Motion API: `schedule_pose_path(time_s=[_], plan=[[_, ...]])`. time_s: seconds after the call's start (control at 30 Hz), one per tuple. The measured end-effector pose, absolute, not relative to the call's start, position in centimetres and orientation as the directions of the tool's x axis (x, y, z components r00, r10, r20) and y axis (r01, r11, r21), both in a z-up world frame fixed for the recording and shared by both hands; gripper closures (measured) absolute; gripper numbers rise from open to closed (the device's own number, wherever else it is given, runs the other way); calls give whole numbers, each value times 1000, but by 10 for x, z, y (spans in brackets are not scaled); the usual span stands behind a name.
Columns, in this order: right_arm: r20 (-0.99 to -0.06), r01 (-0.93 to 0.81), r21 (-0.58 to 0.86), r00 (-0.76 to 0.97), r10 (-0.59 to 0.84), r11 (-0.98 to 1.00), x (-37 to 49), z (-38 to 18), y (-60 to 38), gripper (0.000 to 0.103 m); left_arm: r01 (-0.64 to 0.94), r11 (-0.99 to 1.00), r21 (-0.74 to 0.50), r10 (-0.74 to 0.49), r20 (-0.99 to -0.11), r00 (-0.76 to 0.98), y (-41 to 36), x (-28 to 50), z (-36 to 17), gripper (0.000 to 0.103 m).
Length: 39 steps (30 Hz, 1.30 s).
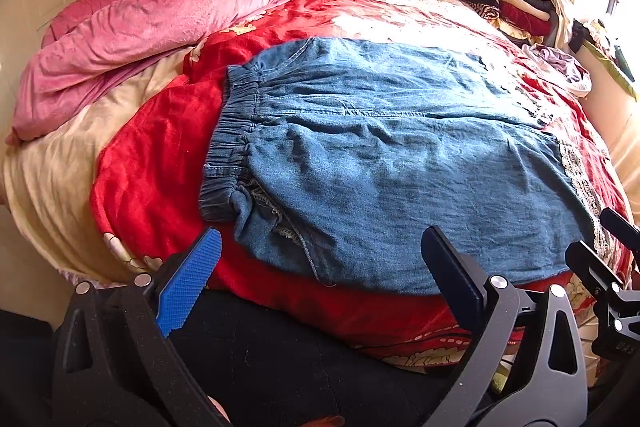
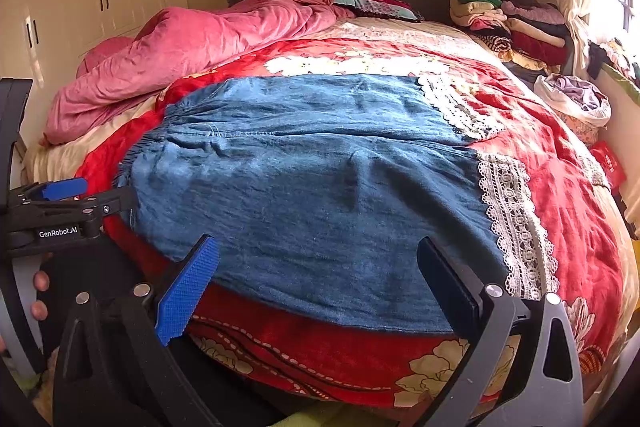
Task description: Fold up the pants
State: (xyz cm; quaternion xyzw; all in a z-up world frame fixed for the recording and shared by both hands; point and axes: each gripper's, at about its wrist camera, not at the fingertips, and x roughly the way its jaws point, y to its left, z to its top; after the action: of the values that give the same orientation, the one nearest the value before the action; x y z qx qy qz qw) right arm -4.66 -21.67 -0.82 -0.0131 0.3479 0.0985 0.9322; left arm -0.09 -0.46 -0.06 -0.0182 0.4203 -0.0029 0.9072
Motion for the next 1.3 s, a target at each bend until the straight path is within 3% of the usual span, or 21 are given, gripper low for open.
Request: schedule_pose_path(time_s=[1.3], plan=[[-656, -188, 37, 736, 166, 981, -47, -9, -216, 4, -11, 1000, -28, -14, -759, 651, -3, -2, 5, 9]])
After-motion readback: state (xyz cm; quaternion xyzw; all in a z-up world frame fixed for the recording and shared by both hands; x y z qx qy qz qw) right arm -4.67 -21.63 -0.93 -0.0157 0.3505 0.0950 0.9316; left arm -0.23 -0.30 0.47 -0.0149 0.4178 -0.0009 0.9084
